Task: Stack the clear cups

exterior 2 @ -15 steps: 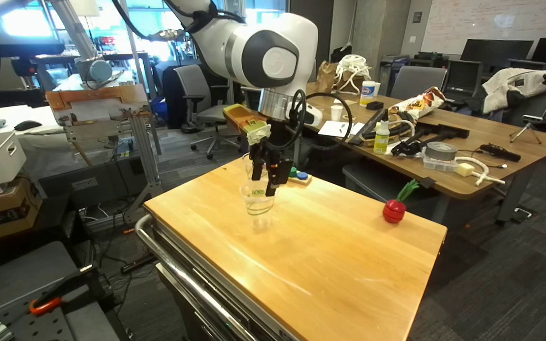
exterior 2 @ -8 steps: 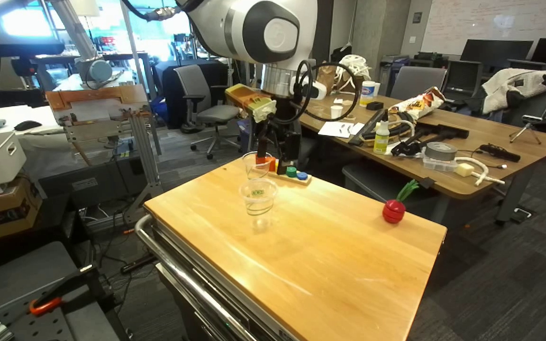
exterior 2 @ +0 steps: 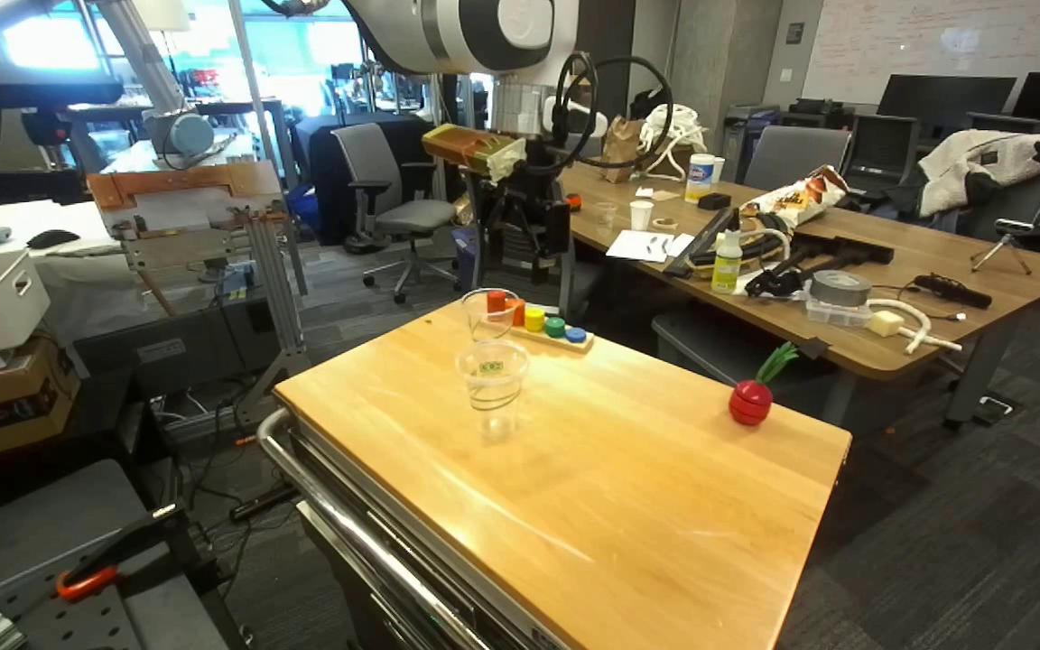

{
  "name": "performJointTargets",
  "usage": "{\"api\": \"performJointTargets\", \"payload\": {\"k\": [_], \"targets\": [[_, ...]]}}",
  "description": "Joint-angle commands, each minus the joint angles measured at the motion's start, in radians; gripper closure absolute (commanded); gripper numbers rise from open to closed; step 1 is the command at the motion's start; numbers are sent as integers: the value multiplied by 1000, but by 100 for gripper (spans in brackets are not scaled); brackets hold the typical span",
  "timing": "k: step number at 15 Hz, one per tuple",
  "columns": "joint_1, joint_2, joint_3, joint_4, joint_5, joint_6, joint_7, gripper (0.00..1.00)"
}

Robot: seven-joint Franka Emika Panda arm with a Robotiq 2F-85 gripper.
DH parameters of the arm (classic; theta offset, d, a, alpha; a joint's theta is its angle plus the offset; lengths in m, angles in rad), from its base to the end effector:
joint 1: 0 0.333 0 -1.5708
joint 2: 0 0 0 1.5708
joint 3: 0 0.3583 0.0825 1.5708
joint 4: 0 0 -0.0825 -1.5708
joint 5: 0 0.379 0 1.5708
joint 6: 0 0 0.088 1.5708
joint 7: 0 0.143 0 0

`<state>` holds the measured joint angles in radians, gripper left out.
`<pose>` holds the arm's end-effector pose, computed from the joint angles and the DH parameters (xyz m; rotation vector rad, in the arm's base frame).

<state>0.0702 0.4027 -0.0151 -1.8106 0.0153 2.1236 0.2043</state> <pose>0.6429 0.0373 0.3190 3.1238 -0.2455 -0.1407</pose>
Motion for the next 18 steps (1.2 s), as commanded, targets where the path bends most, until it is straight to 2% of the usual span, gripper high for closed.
{"api": "performJointTargets", "payload": {"k": [1,8,18], "targets": [[20,63,7,106,-38,-73,9,0],[45,189,34,226,-6,-107,28,0],[74,343,25,376,-1,-102,129,0]]}}
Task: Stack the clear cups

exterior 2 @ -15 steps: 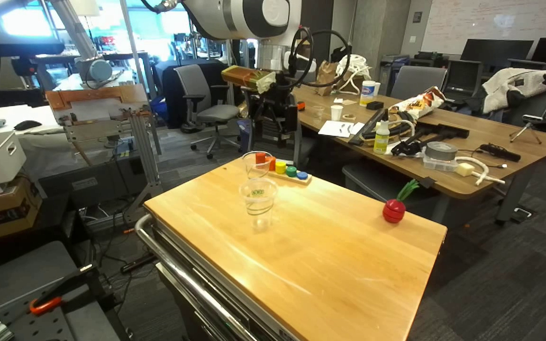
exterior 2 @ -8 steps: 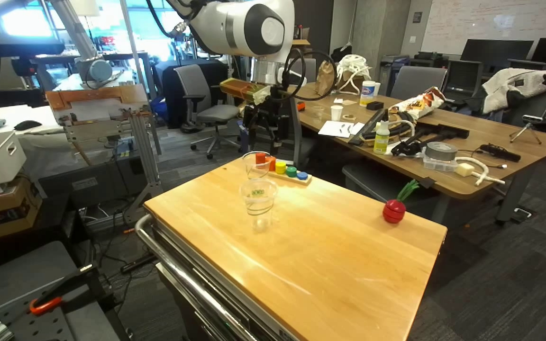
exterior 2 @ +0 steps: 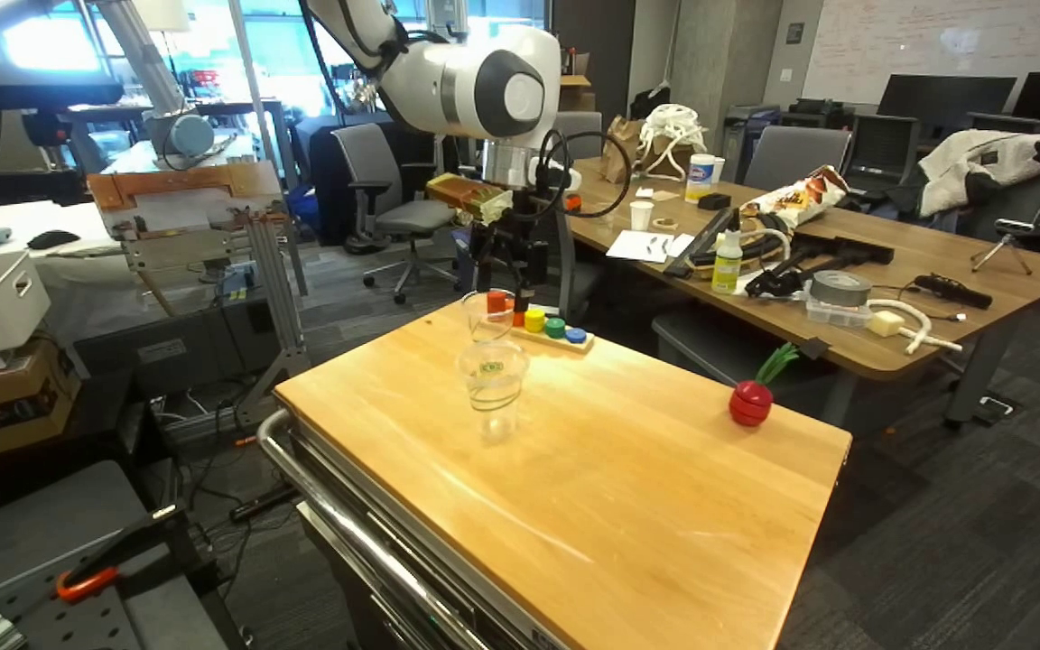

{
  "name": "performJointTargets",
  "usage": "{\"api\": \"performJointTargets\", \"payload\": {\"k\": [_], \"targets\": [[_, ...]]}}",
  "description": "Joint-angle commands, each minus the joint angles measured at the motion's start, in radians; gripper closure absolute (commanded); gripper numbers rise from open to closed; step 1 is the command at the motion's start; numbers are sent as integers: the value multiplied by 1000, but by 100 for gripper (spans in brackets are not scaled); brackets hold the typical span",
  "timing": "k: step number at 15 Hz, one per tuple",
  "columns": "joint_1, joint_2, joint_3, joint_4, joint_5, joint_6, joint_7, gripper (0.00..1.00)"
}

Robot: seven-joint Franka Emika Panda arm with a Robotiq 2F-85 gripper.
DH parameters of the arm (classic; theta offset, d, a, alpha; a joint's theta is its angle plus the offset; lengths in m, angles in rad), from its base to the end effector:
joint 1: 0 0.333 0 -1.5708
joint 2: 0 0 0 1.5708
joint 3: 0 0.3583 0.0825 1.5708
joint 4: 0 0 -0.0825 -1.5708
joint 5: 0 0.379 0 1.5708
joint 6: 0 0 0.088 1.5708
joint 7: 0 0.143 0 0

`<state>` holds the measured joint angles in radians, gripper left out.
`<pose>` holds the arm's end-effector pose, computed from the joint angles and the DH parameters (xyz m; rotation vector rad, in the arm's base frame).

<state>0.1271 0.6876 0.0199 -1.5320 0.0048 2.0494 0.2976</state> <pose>0.6981 0.1018 0.2385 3.1000 -0.2433 -0.2644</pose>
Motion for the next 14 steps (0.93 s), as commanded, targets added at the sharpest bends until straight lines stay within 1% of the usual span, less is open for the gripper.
{"api": "performJointTargets", "payload": {"k": [1,9,10,11,12,13,14], "targets": [[20,73,-12,116,6,-28,42,0],[38,205,-21,254,2,-64,85,0],[37,220,-21,268,4,-75,88,11],[37,231,-22,278,4,-80,89,28],[38,237,-23,283,3,-84,90,34],[37,241,-23,289,4,-89,90,44],[36,244,-24,295,4,-92,88,51]]}}
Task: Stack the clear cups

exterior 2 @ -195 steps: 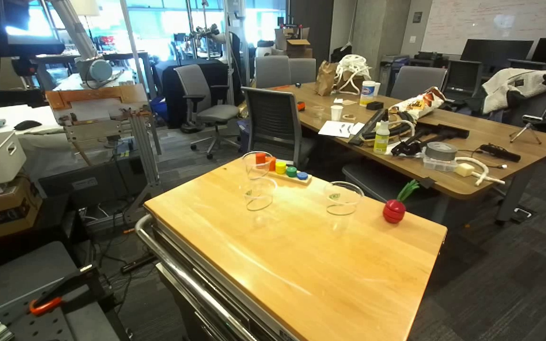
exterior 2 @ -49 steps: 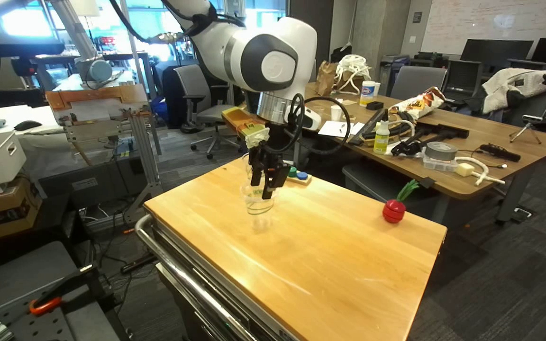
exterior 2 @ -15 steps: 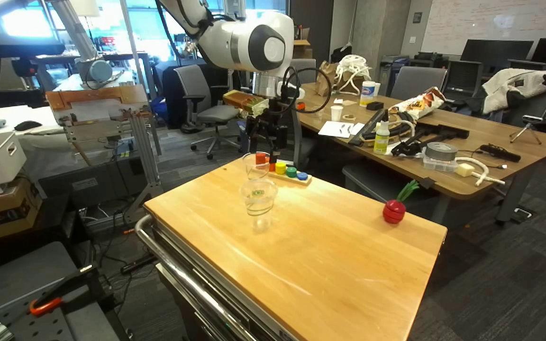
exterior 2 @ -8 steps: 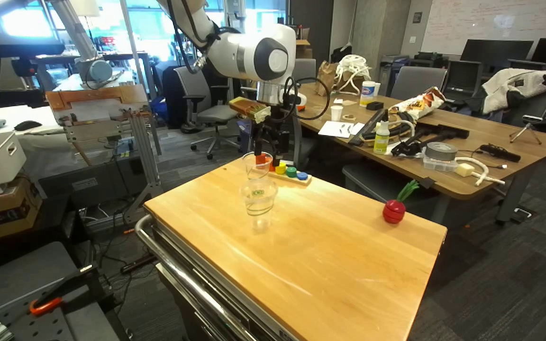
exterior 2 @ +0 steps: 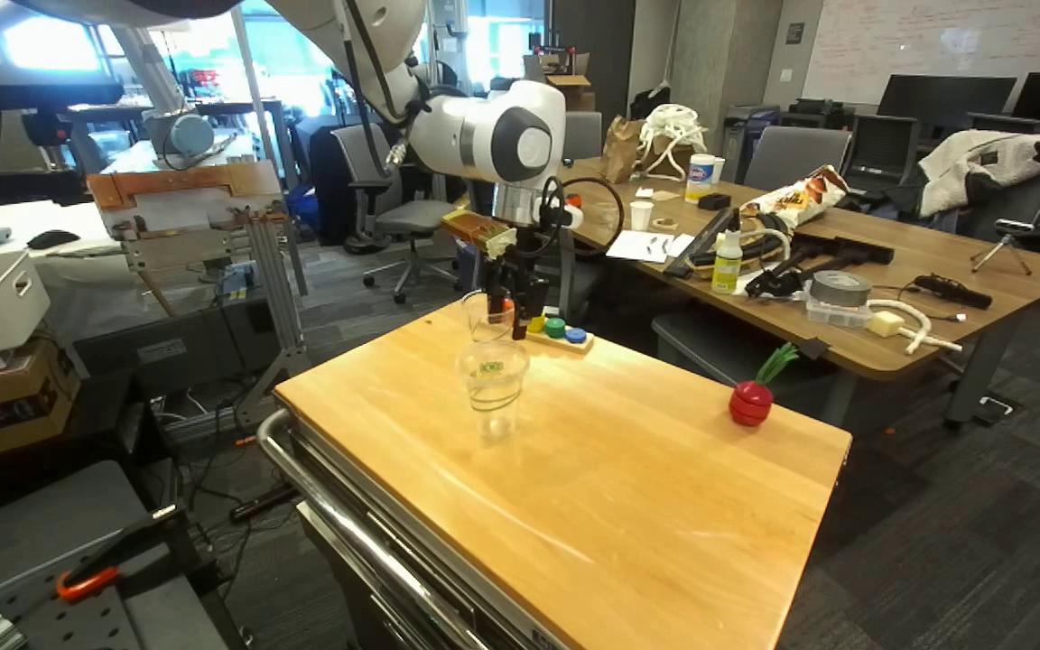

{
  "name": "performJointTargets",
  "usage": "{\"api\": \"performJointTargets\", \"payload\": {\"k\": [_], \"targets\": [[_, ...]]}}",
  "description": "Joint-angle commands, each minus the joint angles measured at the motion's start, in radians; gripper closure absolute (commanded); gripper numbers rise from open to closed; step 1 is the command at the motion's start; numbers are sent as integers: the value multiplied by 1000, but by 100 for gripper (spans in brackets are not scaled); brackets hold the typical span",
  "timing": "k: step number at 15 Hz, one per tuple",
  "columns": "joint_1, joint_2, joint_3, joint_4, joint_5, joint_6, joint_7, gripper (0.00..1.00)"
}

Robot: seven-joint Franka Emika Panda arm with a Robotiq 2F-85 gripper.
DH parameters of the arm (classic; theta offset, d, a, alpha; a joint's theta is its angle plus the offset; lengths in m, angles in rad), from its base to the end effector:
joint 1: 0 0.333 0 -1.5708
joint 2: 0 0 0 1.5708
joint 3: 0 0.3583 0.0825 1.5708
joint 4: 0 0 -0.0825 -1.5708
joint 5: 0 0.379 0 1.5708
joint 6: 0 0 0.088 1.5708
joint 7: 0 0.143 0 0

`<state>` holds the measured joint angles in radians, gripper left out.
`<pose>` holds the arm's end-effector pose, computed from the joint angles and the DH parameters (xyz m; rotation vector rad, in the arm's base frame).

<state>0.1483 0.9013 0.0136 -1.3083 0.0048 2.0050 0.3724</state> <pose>0.7333 0.1181 0.1731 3.0686 -0.3343 -0.3118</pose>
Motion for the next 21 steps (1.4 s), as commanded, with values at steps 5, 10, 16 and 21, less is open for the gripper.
{"api": "performJointTargets", "payload": {"k": [5,10,16,21], "targets": [[8,8,-15,72,11,-60,6,89],[-4,-19,-10,56,32,-83,5,99],[-10,-129,-26,-23,21,-97,8,99],[-20,-321,-28,-154,26,-83,2,99]]}}
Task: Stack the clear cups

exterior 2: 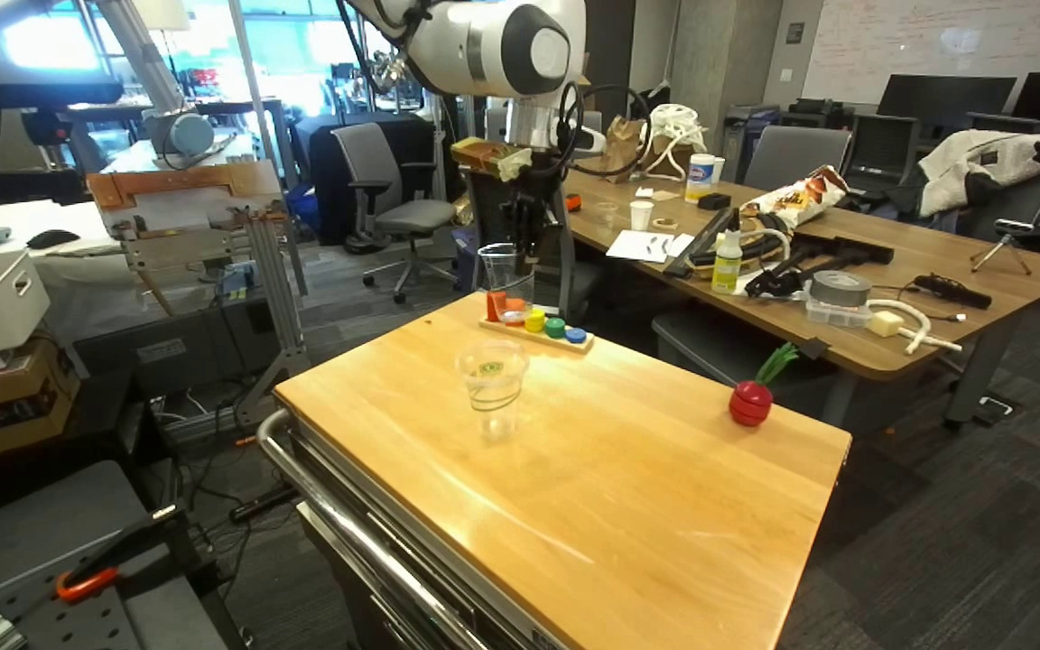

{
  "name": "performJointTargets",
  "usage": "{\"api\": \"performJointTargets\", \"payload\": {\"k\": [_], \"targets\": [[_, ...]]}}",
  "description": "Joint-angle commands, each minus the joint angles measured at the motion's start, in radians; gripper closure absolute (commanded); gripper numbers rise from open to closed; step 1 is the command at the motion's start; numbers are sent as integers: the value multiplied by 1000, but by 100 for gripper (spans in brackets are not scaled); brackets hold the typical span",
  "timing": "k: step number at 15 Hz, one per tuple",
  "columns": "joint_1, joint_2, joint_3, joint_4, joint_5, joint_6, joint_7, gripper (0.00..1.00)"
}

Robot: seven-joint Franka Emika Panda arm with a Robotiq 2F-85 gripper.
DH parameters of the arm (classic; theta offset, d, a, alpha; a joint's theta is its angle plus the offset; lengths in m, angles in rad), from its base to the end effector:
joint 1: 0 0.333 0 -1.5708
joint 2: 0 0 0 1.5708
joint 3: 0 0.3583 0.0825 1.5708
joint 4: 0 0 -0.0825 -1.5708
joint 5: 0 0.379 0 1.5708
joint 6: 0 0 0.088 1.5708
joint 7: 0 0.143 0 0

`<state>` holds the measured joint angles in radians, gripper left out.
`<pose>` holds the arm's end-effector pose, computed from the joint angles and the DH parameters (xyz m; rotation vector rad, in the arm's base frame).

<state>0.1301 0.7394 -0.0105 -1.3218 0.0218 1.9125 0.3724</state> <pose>0.7357 0.0924 0.2820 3.0832 -0.4022 -0.2294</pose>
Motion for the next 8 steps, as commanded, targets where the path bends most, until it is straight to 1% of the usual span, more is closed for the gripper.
{"api": "performJointTargets", "payload": {"k": [1,4,8], "targets": [[-1,-203,-4,-170,8,15,7,99],[0,-341,1,-303,7,52,13,99],[-11,-464,-1,-468,5,90,32,99]]}}
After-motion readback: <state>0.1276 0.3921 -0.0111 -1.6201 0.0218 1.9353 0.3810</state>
